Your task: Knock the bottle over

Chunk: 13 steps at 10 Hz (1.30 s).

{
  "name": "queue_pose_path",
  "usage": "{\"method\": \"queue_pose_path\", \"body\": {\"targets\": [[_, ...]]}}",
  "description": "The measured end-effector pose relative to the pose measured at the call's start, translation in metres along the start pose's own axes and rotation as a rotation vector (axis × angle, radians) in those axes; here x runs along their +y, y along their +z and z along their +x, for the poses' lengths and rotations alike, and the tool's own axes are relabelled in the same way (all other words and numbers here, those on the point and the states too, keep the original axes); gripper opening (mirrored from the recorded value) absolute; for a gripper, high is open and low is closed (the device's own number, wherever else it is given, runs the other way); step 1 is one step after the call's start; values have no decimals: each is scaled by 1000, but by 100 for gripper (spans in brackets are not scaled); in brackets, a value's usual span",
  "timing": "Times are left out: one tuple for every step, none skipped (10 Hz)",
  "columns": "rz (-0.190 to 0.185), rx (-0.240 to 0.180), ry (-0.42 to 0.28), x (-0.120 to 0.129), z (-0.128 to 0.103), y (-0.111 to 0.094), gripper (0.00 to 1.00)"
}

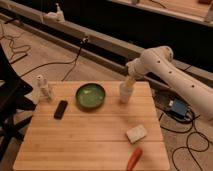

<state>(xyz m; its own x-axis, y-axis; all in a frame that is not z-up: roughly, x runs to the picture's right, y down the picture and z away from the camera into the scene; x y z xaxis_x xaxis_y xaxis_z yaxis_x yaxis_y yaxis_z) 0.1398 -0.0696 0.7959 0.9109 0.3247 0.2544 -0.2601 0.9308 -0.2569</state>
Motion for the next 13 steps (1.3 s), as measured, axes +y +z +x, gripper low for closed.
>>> {"method": "queue_pose_path", "body": {"targets": [[0, 0, 0, 0, 0, 0, 80], [0, 0, 0, 0, 0, 0, 80], [0, 0, 0, 0, 0, 0, 80], [0, 0, 0, 0, 0, 0, 80], [0, 0, 0, 0, 0, 0, 80], [0, 0, 0, 0, 0, 0, 80], [0, 0, 0, 0, 0, 0, 79], [0, 0, 0, 0, 0, 0, 74], [0, 0, 0, 0, 0, 0, 65], [0, 0, 0, 0, 0, 0, 54], [0, 0, 0, 0, 0, 0, 45], [0, 0, 0, 0, 0, 0, 37], [0, 0, 0, 0, 0, 0, 24]]}}
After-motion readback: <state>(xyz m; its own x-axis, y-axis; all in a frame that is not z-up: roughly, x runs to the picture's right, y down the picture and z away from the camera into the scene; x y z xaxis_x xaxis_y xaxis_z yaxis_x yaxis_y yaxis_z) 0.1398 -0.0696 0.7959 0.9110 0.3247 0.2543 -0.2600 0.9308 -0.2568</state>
